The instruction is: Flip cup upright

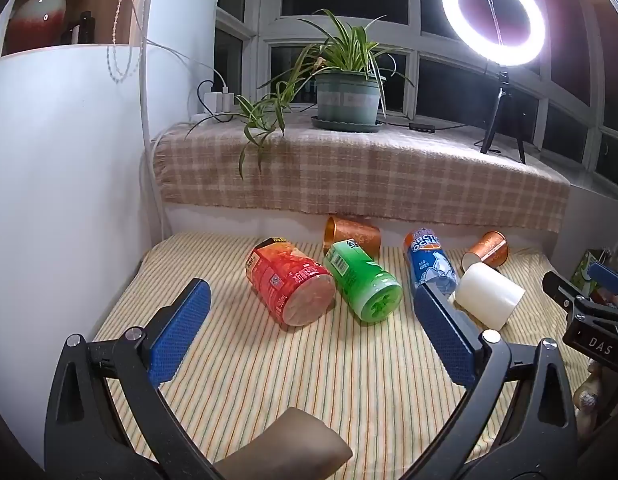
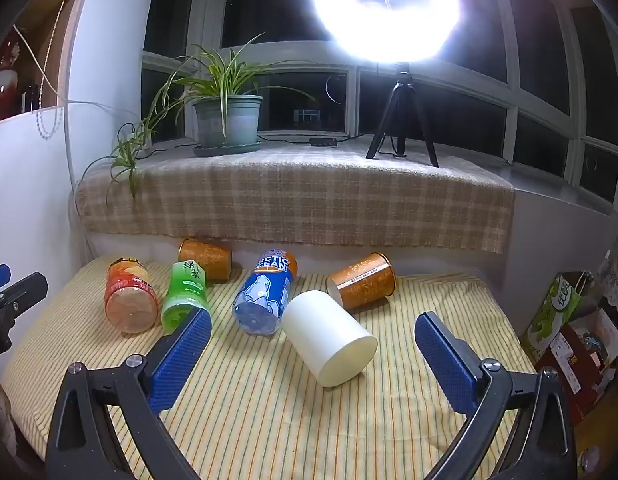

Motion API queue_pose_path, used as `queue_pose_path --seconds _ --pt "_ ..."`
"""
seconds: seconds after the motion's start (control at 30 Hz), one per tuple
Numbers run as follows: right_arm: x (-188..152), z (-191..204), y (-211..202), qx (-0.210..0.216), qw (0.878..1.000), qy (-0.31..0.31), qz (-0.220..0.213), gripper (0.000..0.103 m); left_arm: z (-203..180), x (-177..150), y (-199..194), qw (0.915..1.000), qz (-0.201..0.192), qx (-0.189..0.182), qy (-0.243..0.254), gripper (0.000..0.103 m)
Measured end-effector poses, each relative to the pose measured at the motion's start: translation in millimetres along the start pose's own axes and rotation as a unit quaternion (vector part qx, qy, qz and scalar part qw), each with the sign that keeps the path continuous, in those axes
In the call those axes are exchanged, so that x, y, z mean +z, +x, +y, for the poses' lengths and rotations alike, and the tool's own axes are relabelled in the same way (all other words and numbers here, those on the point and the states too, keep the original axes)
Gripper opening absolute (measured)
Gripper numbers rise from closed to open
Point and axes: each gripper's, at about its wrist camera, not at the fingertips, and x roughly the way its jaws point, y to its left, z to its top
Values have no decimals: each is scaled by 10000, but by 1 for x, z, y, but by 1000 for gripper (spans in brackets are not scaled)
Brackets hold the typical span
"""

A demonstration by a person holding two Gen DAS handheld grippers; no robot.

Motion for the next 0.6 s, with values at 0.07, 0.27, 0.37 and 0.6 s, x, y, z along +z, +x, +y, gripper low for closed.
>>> queue_pose_path --seconds 0.07,0.27,0.37,0.6 --pt "0 0 -1 9 10000 12 10 103 0 0 0 10000 -19 -13 -24 103" --pt "0 -2 -1 -7 10000 6 8 103 0 0 0 10000 -13 -12 -5 103" --pt "1 -7 -4 -18 10000 23 4 103 0 0 0 10000 -25 -6 -7 103" --pt "-1 -6 -6 -58 10000 58 -50 103 0 0 0 10000 -39 0 7 103"
